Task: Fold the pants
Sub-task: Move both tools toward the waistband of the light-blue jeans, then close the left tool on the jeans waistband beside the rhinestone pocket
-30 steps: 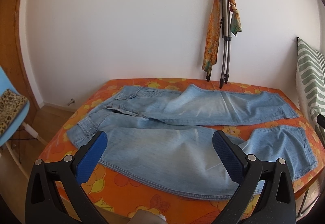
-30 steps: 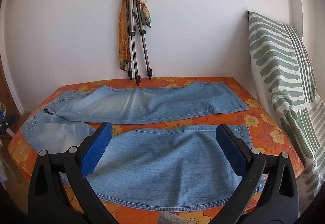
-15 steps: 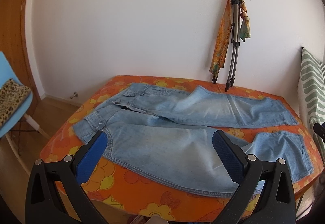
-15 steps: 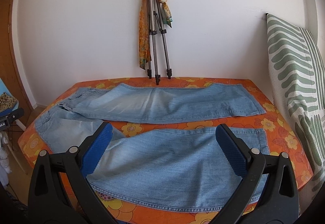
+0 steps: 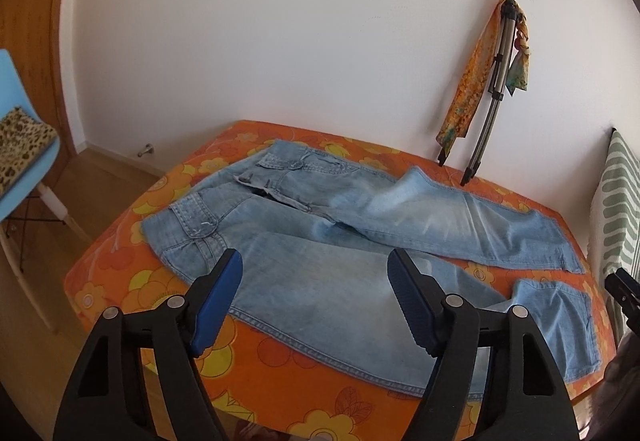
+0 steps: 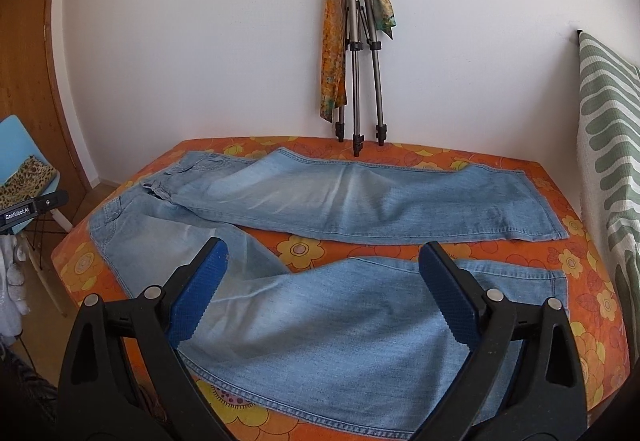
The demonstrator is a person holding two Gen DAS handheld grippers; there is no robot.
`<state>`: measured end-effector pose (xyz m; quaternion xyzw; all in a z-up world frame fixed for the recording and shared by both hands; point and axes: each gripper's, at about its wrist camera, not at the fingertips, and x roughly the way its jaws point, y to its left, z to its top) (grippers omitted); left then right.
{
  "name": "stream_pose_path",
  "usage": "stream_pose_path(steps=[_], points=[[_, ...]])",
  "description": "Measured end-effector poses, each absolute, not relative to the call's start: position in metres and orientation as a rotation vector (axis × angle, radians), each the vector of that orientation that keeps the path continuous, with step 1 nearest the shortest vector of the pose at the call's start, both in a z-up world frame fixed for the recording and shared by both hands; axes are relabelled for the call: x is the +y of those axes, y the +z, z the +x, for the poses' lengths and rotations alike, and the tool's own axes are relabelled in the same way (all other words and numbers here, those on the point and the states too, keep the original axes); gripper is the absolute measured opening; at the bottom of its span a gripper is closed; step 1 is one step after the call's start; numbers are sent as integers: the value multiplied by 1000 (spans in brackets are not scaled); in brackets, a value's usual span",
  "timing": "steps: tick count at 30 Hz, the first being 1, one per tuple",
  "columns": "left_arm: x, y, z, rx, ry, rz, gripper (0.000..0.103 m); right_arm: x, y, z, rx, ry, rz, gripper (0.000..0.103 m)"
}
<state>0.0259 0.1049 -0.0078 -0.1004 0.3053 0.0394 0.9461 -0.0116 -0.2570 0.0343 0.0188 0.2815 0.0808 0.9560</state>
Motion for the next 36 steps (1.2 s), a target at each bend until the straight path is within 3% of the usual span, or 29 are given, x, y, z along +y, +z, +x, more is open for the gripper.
stream_pose_path(steps=[19,36], points=[[136,13,152,696,59,-148,66,-263,81,118,589,221,-66,98],[156,-12,296,787,77,-76,65,-233,50,288,687,285,-216,98]])
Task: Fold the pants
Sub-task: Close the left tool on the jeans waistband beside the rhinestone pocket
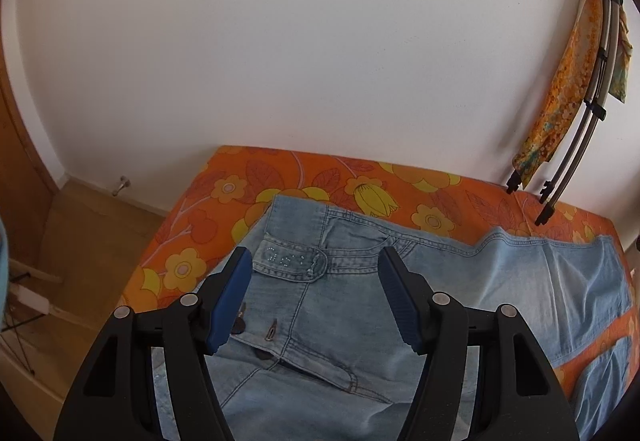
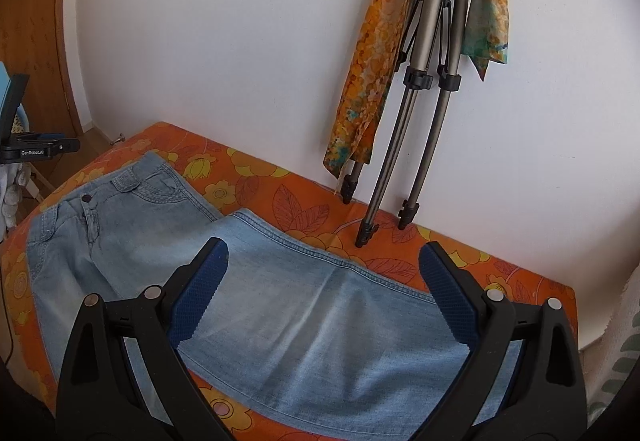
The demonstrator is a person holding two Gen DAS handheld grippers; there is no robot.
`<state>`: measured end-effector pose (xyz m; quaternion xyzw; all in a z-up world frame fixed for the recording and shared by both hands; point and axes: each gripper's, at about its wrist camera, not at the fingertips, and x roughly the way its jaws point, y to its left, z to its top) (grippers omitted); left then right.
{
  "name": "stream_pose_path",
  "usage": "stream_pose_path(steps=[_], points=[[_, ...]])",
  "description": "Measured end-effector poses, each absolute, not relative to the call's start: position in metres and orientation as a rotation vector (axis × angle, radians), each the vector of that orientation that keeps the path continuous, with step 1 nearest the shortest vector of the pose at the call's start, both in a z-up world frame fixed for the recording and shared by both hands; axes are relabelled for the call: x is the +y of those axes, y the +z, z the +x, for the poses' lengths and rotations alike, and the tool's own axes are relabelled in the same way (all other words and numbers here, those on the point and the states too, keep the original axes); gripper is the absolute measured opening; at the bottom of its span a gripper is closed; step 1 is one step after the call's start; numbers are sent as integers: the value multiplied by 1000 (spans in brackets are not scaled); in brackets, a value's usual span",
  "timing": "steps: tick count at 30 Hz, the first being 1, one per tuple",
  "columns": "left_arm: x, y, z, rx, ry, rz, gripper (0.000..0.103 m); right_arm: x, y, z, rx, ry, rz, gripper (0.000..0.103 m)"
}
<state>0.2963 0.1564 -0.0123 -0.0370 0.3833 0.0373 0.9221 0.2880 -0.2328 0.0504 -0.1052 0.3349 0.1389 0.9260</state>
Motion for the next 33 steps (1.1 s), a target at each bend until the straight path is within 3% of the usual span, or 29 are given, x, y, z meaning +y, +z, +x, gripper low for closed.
stream_pose_path(steps=[15,33], points=[[196,-63,392,924,98,-102,65,-169,-25,392,870,414,-322,98],[219,-122,463,1044,78,-239,65,-128,-92,449,988,609,-316,98]])
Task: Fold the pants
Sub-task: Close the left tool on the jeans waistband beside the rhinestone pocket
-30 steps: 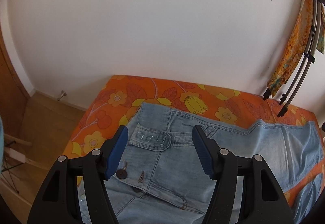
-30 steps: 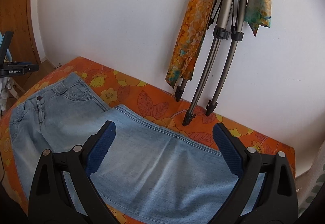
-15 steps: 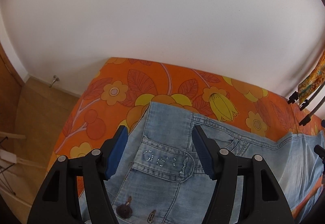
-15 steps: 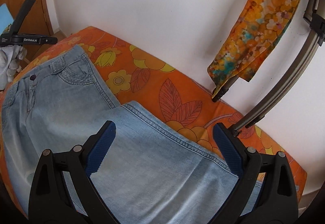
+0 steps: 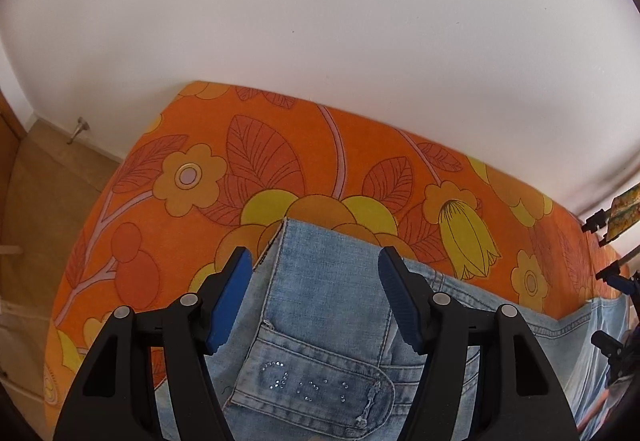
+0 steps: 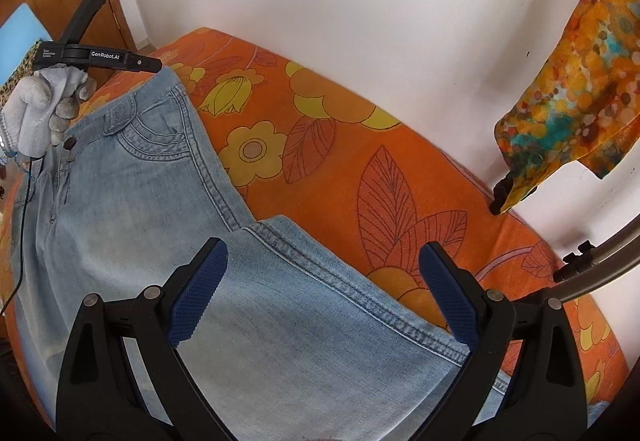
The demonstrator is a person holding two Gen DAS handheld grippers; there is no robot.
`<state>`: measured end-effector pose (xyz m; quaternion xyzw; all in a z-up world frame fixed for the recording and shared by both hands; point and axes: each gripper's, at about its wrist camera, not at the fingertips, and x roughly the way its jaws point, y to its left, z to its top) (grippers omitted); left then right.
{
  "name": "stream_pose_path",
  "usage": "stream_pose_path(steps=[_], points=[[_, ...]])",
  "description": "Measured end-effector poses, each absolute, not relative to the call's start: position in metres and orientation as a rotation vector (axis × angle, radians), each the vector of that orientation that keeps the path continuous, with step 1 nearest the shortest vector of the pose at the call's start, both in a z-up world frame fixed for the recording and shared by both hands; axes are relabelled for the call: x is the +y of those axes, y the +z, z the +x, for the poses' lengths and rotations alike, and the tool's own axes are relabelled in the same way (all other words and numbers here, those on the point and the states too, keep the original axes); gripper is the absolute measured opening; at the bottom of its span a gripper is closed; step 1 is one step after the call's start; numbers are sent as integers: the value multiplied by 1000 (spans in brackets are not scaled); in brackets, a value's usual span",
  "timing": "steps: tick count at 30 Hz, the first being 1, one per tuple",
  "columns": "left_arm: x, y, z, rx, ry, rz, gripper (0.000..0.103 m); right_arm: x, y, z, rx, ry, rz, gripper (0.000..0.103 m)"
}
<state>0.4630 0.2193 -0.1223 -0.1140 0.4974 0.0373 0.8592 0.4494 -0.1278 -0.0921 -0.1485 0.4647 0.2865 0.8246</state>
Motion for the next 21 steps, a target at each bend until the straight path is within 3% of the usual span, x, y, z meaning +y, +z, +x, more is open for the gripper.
stream_pose_path(steps=[11,14,15,16,18,21], points=[[217,-142,467,1053,66,-229,64,-125,-111,466,1020,653,-303,98],[211,-141,463,1029,87,-166,51,-123,-114,469,1029,666,-309,98],[210,-141,461,1021,94,-153,42,-122,-115,470,1033,670,-312,98],[211,-140,460,1012,106,-145,26,-122,-116,472,1037,674,-316,98],[215,-138,457,1008,130,-145,10,-120,-117,474,1041,692,-313,98],[218,-136,454,1005,103,-157,5,-119,-119,477,1053,730,-294,98]])
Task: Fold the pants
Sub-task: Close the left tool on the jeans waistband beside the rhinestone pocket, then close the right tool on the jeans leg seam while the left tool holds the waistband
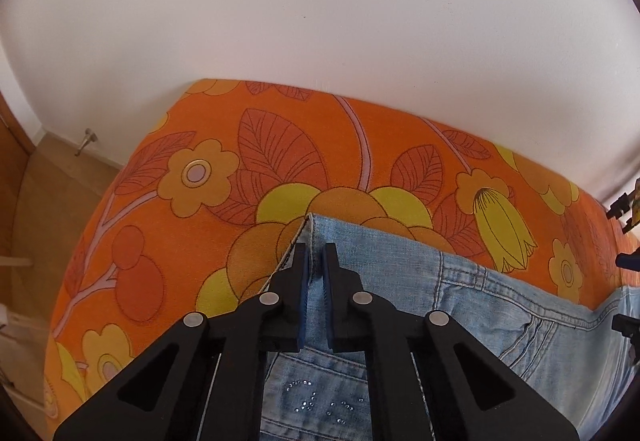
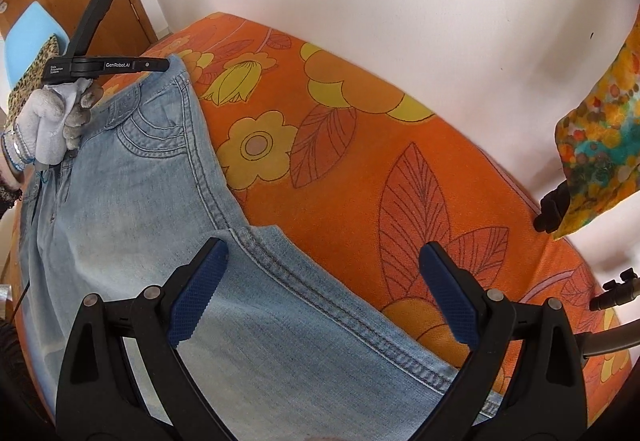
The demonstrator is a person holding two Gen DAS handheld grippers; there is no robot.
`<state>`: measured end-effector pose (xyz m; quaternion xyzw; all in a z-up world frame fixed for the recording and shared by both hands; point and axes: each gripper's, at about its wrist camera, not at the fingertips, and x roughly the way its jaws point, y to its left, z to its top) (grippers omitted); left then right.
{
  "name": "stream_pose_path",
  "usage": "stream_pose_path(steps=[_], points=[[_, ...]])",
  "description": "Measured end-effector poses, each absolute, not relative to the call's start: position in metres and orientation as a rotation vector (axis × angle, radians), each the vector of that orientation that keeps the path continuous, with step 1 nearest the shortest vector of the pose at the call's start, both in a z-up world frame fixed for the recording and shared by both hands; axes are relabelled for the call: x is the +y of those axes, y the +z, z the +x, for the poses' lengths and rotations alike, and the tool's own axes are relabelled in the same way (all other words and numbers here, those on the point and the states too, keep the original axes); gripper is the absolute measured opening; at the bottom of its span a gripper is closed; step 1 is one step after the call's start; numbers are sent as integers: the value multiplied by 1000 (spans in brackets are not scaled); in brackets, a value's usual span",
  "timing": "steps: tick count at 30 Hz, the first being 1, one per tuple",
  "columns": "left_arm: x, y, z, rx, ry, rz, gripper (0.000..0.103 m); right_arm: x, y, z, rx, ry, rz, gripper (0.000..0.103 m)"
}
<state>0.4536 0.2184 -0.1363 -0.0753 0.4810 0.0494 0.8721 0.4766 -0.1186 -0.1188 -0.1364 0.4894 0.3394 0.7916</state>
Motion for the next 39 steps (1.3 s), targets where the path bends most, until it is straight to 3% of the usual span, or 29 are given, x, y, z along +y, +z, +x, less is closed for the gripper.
stream_pose_path(steps=[6,8,10,12,16,17,19,23,24,25,27,28,29,31,34,39], points=[[223,-137,455,1006,70,-189,4,-112,-124,473,1060,776,-305,98],[226,-138,457,1005,54,-203,4,-109,-125,471,1054,789,-318,90],[227,-136,457,1003,29,-227,4,-108,-125,468,1058,810,-328,74],[226,-136,460,1007,8,-245,4,-106,-125,466,1060,830,-337,64],[221,-137,464,1023,5,-209,5,-102,-126,463,1058,838,-350,59],[220,-136,464,1023,9,-201,7,-102,-127,463,1061,836,-350,59],[222,-140,469,1034,28,-196,33,-102,-127,464,1065,830,-350,62],[218,-141,474,1028,31,-186,34,-104,-127,465,1067,832,-341,64],[216,-141,475,1025,37,-182,33,-104,-127,465,1067,831,-337,64],[213,-142,476,1025,42,-172,17,-103,-128,465,1069,832,-334,64],[209,-141,476,1016,64,-137,6,-102,-127,462,1065,833,-341,62],[207,-140,473,1008,64,-125,3,-101,-126,461,1062,835,-345,53],[207,-138,470,997,65,-115,2,-101,-125,459,1063,841,-344,47],[210,-133,463,972,75,-124,2,-100,-124,456,1069,852,-342,23],[218,-121,454,939,70,-179,1,-99,-121,449,1058,843,-370,15],[219,-102,441,904,37,-205,1,-105,-115,441,1032,830,-388,10]])
